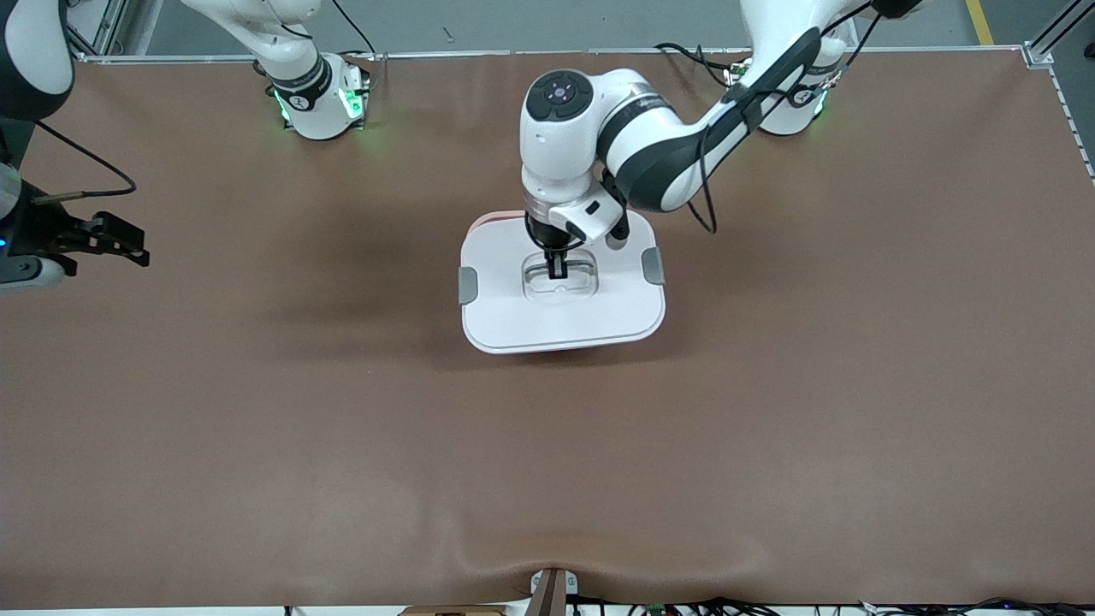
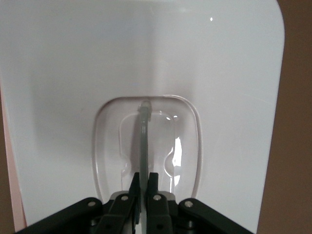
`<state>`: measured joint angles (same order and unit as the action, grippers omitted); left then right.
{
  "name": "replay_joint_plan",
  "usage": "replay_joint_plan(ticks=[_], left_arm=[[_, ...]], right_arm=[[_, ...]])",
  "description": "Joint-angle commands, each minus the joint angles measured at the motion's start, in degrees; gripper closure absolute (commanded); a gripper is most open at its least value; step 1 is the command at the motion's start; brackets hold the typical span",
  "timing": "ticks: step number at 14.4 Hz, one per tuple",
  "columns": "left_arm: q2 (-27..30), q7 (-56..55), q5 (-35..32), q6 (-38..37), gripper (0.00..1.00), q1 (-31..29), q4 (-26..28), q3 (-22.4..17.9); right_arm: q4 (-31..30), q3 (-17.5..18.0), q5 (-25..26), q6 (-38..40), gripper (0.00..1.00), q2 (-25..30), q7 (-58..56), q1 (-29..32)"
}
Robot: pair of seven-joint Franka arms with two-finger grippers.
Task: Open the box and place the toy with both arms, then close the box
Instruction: 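Lower the lid onto the box with the left gripper while the right gripper withdraws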
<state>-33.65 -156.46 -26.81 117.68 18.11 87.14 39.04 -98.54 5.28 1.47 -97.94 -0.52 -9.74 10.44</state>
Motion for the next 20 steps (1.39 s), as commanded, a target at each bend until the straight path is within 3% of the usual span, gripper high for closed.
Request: replay_joint_plan(ticks=[1,5,11,15,20], left_arm=[[-0.89,-4.21,-2.02,0.19,1.00,0.53,-0.22,-0.02],[-1.06,-3.24,-2.02,0.53,1.00,0.88,1.01,0.07],[0.52,-2.10,-2.02,0.62,1.00,0.70,3.29,0.59],[0.78,-2.10,-2.02,0.71,1.00,0.70,4.43,1.12],[1.66,-2.10,-2.02,0.71,1.00,0.70,5.14,1.21]], right_arm=[[2.38,-0.18,-0.33,2.66,0.00,-0.28,5.51,-0.60],[2.74,-0.53,-3.76,4.07,0.00,-0.98,10.52,-0.16],[4.23,-0.45,-3.50,4.42,0.00,-1.33,11.68,-0.68],[10.29,-0.36,-3.58,8.82,0.00,-3.70,11.85,-0.95],[9.33,-0.44,-3.41,8.46,0.00,-2.91,11.59,-1.30]])
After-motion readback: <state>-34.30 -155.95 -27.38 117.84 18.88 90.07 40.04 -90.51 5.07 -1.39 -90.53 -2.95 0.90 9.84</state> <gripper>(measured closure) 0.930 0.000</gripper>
